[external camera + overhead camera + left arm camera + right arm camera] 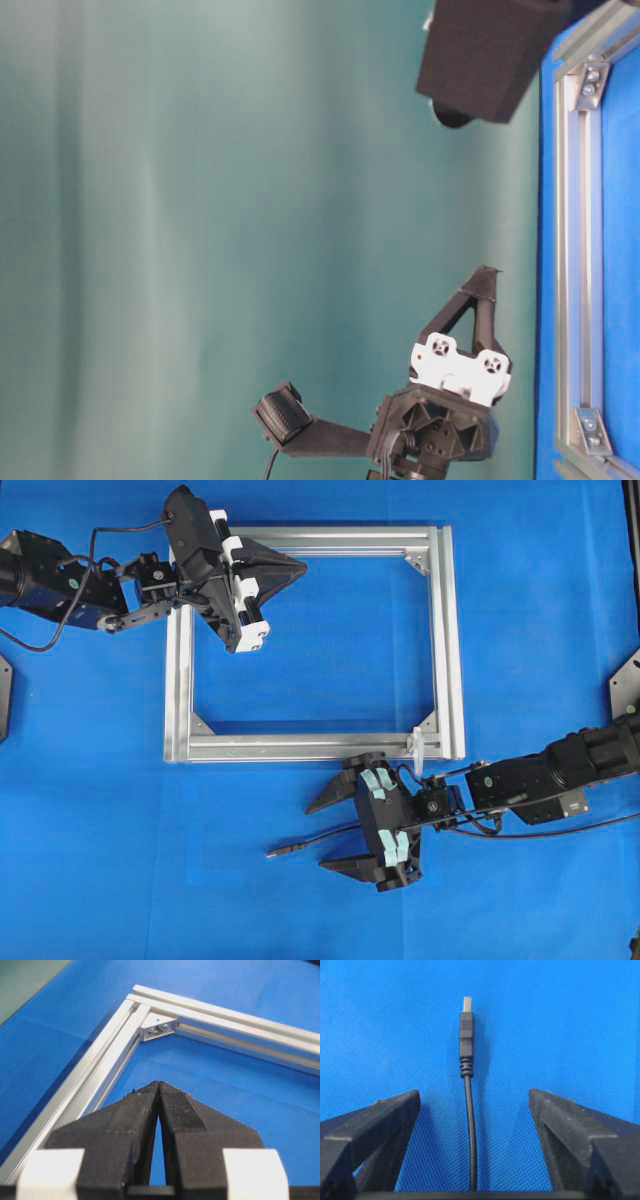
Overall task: Insert the wire through the string loop located on the right side.
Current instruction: 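Lower the right gripper onto the black USB cable plug end and close, then lift the USB cable with the right gripper and turn it toward the frame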
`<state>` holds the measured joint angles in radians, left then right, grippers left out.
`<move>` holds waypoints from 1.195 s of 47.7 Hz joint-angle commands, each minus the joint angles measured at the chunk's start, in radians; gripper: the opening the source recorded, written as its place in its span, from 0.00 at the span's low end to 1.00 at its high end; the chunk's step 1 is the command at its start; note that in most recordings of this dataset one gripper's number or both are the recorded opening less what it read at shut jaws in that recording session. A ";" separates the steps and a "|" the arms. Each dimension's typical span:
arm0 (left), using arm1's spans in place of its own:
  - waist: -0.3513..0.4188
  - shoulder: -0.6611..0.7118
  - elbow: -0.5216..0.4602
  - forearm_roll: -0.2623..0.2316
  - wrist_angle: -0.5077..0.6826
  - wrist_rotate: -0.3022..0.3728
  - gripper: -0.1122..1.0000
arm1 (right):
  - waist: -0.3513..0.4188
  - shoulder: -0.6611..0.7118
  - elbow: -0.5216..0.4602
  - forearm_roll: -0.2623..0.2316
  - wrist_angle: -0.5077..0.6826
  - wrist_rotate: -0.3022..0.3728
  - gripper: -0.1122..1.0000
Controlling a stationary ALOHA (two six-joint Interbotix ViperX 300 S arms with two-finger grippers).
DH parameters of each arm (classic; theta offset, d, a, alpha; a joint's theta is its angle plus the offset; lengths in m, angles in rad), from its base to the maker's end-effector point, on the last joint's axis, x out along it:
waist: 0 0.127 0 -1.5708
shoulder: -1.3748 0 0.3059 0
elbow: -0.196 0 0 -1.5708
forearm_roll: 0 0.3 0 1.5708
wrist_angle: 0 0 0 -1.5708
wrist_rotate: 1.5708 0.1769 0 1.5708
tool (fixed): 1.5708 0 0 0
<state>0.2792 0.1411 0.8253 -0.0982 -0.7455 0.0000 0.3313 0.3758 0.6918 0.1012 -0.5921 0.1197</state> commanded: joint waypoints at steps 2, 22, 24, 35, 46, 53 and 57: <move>-0.003 -0.028 -0.015 0.003 -0.006 -0.002 0.10 | 0.002 -0.015 -0.015 0.003 -0.009 0.000 0.74; -0.002 -0.028 -0.014 0.003 -0.005 -0.002 0.10 | 0.003 -0.018 -0.015 -0.003 -0.009 -0.006 0.07; -0.002 -0.028 -0.014 0.003 -0.005 -0.002 0.10 | 0.003 -0.018 -0.015 -0.005 -0.008 -0.006 0.07; -0.002 -0.029 -0.014 0.003 -0.002 -0.002 0.10 | 0.003 -0.055 -0.011 -0.006 0.015 -0.006 0.07; -0.002 -0.028 -0.017 0.003 -0.002 -0.002 0.10 | 0.003 -0.176 -0.009 -0.006 0.132 -0.025 0.07; -0.002 -0.029 -0.018 0.003 -0.002 -0.003 0.10 | 0.003 -0.241 -0.008 -0.006 0.186 -0.031 0.07; -0.002 -0.029 -0.017 0.003 -0.002 -0.003 0.10 | 0.003 -0.252 -0.008 -0.006 0.198 -0.031 0.07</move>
<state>0.2792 0.1411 0.8237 -0.0966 -0.7424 -0.0031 0.3313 0.1641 0.6918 0.0951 -0.4019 0.0905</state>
